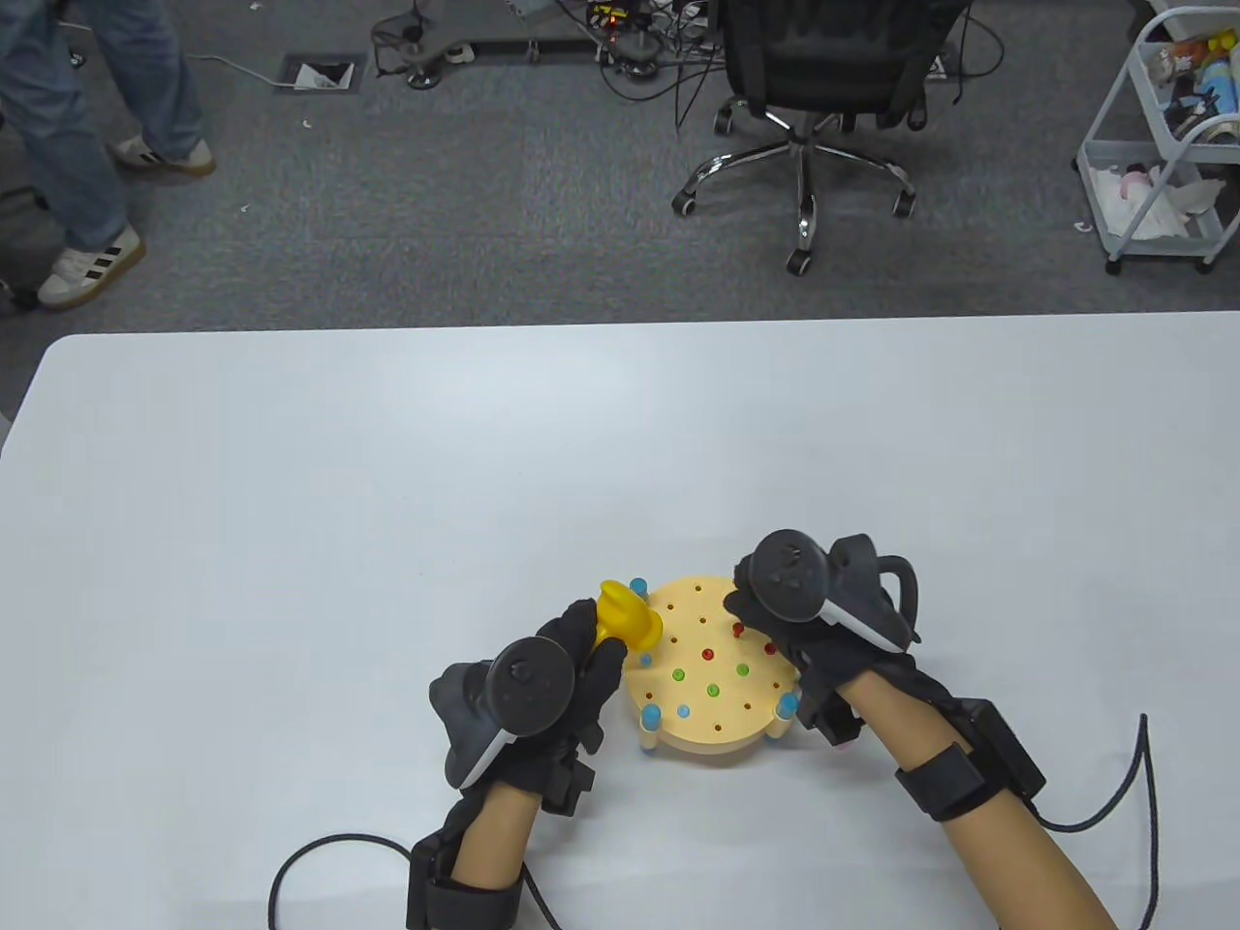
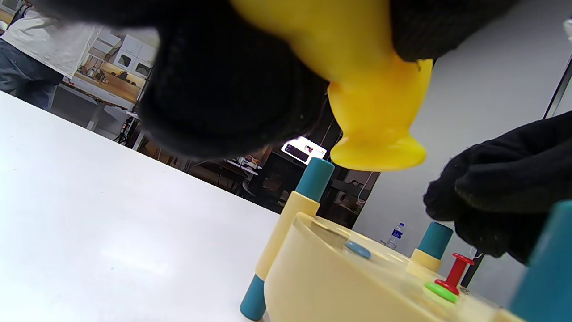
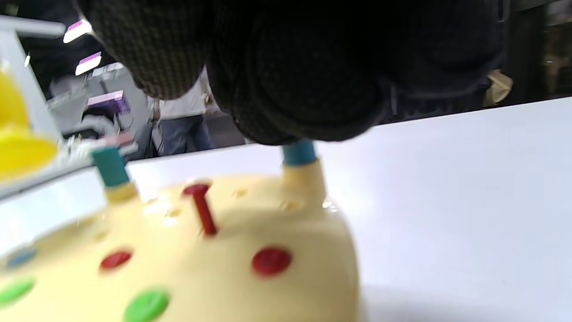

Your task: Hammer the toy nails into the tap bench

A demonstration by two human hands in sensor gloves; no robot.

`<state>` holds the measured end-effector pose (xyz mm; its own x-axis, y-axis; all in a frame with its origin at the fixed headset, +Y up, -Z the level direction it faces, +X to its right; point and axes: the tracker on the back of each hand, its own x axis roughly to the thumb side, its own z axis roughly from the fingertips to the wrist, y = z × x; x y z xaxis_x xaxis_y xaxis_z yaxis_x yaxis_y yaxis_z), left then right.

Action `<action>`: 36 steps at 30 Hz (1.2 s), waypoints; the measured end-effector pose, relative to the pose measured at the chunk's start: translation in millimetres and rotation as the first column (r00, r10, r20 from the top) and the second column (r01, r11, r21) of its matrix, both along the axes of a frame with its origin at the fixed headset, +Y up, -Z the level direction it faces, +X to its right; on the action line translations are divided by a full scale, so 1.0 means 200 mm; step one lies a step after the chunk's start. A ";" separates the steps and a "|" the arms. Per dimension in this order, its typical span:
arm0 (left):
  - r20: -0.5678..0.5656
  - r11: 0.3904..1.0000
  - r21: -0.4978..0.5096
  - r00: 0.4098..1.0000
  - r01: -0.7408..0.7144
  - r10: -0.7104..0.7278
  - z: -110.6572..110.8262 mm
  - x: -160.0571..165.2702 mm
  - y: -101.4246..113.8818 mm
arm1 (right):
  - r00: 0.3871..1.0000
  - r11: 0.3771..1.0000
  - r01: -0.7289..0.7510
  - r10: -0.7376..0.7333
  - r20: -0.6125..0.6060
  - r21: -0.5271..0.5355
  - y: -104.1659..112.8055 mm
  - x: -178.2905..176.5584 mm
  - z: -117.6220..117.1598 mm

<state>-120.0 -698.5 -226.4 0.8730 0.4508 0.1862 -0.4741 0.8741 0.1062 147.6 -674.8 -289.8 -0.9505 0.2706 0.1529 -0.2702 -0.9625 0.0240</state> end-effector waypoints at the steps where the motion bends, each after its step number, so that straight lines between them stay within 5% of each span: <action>1: 0.004 1.000 0.001 1.000 0.006 -0.006 0.00 0.01 0.00 | 0.999 0.998 0.036 -0.038 0.034 0.046 0.00 0.05 0.00; 5: 0.016 1.000 0.017 1.000 0.022 -0.023 0.01 0.03 0.01 | 0.996 0.992 0.055 -0.062 0.063 0.111 -0.12 0.14 -0.02; 14: 0.066 0.996 0.063 0.995 0.064 -0.068 0.04 0.09 0.03 | 0.935 0.936 0.351 -0.353 -0.042 -0.037 -0.40 0.16 -0.09; 21: 0.129 0.987 0.097 0.982 0.128 -0.140 0.08 0.20 0.08 | 0.926 0.927 0.374 -0.376 -0.048 -0.040 -0.43 0.18 -0.09; 30: 0.092 0.894 0.114 0.892 0.433 -0.443 -0.03 0.54 0.16 | 0.907 0.907 0.416 -0.419 -0.043 -0.061 -0.46 0.18 -0.10; 33: 0.144 0.786 -0.033 0.782 0.617 -0.607 -0.05 0.61 0.11 | 0.909 0.910 0.411 -0.414 -0.043 -0.060 -0.46 0.18 -0.10; 35: 0.103 0.776 0.086 0.769 0.625 -0.631 -0.04 0.62 0.16 | 0.912 0.913 0.405 -0.407 -0.044 -0.058 -0.47 0.18 -0.10; 36: 0.017 0.804 0.152 0.811 0.575 -0.584 -0.02 0.61 0.20 | 0.914 0.914 0.401 -0.404 -0.045 -0.057 -0.46 0.18 -0.10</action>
